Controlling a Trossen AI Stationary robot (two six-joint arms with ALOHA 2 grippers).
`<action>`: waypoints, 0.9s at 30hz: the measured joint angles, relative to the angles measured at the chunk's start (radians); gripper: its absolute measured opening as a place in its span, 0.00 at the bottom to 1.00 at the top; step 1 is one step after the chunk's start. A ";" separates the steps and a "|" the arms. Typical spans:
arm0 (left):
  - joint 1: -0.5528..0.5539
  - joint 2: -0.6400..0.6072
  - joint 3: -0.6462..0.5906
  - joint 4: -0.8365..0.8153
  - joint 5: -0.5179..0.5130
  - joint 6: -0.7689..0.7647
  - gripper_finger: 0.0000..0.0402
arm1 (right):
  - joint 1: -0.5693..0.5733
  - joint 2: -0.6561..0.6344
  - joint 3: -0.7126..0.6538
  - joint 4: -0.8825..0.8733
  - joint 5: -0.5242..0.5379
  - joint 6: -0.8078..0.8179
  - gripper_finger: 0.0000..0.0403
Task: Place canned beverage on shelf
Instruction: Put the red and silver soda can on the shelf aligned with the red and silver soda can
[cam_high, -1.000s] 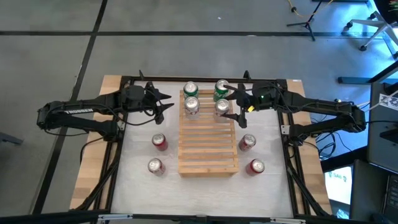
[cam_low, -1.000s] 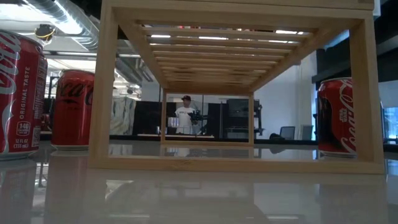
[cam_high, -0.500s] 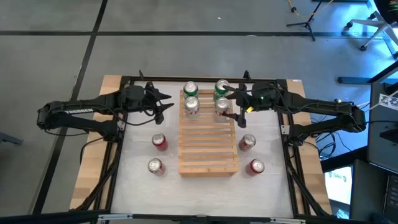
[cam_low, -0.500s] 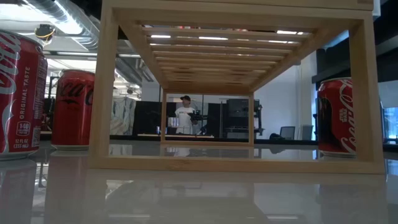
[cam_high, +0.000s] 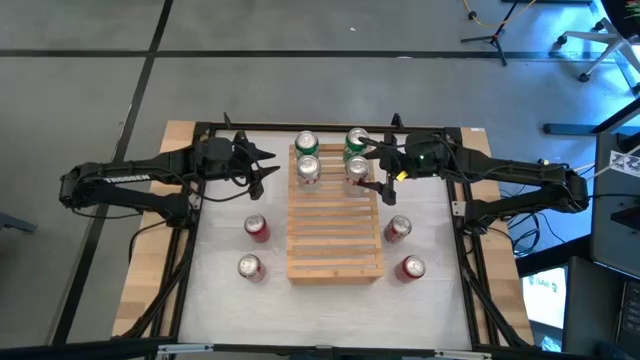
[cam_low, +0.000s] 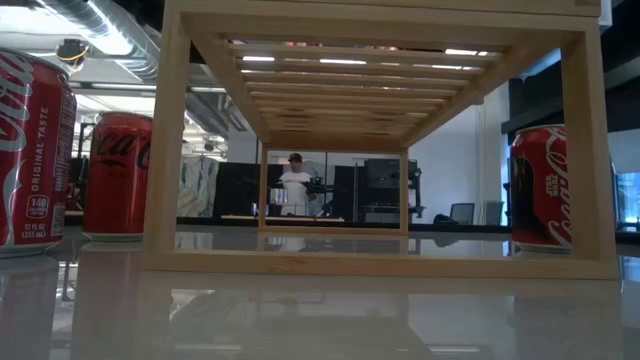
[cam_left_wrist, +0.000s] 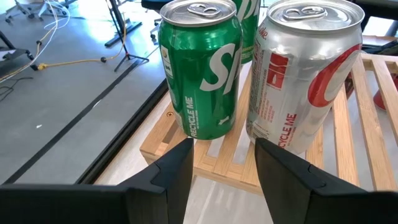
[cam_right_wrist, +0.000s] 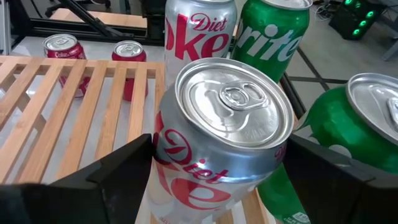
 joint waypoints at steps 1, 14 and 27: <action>0.000 0.000 0.000 0.000 0.000 0.000 0.41 | 0.000 -0.001 0.000 0.000 0.000 0.000 0.84; 0.000 0.000 0.000 0.000 0.000 0.000 0.41 | -0.001 0.002 0.000 0.000 -0.003 0.016 0.84; 0.000 0.000 0.000 0.000 0.000 0.000 0.41 | -0.001 0.003 0.000 -0.004 -0.040 -0.026 0.83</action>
